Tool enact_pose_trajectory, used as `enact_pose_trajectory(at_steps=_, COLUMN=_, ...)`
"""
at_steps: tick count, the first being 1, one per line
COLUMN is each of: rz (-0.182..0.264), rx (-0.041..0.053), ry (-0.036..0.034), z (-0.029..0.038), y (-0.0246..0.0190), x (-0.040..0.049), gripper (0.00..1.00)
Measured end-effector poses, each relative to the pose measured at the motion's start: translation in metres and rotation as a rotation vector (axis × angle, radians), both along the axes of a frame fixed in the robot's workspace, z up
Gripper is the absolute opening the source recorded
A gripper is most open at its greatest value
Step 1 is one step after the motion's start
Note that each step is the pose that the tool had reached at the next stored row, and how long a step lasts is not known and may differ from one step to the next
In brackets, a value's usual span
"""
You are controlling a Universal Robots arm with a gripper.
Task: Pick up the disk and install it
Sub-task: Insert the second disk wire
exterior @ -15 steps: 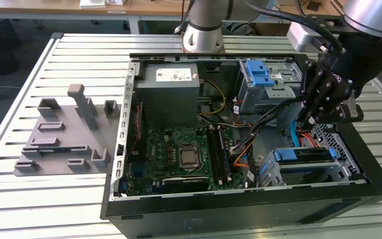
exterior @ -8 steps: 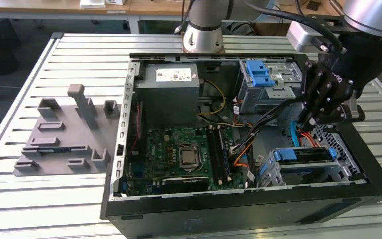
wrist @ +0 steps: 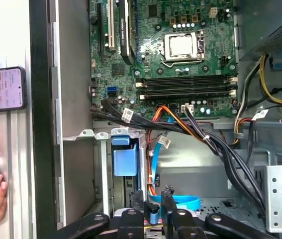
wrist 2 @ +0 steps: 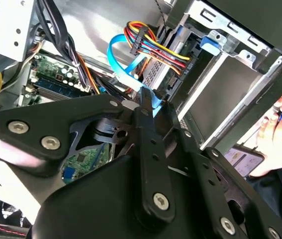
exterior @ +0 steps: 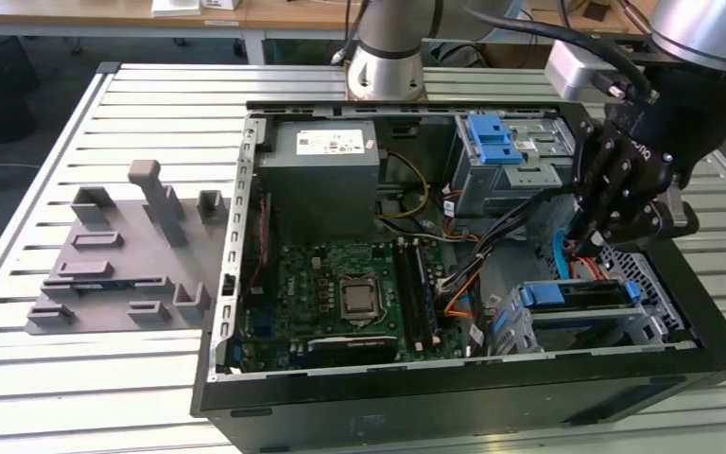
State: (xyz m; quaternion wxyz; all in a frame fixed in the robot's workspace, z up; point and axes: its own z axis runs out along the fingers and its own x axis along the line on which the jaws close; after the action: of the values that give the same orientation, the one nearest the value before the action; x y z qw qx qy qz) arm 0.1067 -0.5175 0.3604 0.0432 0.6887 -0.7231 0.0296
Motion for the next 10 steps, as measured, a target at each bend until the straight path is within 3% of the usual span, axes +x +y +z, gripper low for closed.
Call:
enact_pose_trajectory(at_steps=2, rz=0.000, rx=-0.0074, ry=0.0000, z=-0.0008, y=0.0000, x=0.0000, gripper=0.28)
enact_pose_trajectory(at_steps=6, rz=0.000, rx=-0.0078, ry=0.0000, z=-0.0033, y=0.0000, x=0.0000, gripper=0.16)
enact_pose_trajectory(at_steps=10, rz=0.000, rx=0.0131, ry=-0.0002, z=-0.0066, y=-0.0006, x=-0.0001, gripper=0.16)
